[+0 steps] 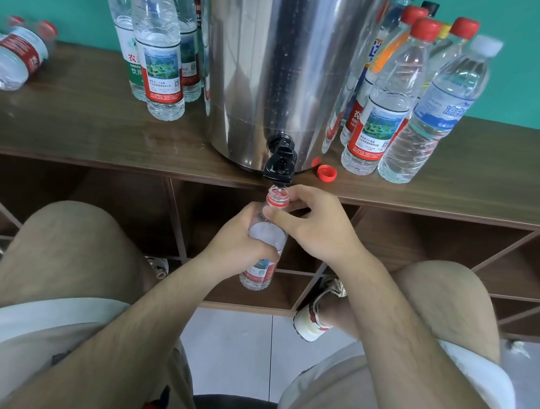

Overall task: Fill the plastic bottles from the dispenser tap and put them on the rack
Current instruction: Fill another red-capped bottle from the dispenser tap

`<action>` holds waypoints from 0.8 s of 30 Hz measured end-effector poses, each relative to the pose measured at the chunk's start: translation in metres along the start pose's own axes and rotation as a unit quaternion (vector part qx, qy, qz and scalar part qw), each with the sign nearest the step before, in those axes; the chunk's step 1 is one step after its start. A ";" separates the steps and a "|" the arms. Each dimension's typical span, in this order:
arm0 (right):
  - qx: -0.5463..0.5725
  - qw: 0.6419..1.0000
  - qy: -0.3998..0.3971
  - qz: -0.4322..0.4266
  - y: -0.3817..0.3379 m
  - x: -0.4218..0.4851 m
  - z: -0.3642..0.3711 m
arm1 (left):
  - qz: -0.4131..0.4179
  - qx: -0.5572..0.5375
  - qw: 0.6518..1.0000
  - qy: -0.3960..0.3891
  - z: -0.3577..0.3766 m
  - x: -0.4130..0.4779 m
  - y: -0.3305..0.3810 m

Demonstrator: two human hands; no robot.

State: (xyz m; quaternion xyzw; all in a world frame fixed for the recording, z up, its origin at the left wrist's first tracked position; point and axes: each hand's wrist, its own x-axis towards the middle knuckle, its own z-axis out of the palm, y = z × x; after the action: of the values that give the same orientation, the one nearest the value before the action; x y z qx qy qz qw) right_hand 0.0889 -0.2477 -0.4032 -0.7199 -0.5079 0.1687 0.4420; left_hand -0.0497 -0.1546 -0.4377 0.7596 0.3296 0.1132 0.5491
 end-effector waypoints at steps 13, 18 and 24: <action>-0.022 1.000 -0.008 0.007 -0.001 0.000 0.000 | -0.020 0.027 0.999 0.006 0.002 0.001 -0.003; -0.029 0.999 -0.011 0.009 -0.002 -0.001 0.000 | -0.019 0.032 0.999 0.011 0.002 0.001 -0.004; -0.031 0.999 -0.012 0.012 -0.003 -0.002 0.000 | -0.018 0.026 0.999 0.010 0.003 0.001 -0.006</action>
State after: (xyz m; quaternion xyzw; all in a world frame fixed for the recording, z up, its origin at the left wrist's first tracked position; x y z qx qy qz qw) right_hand 0.0864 -0.2490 -0.4016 -0.7372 -0.5098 0.1664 0.4111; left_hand -0.0492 -0.1549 -0.4441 0.7666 0.3514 0.1021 0.5277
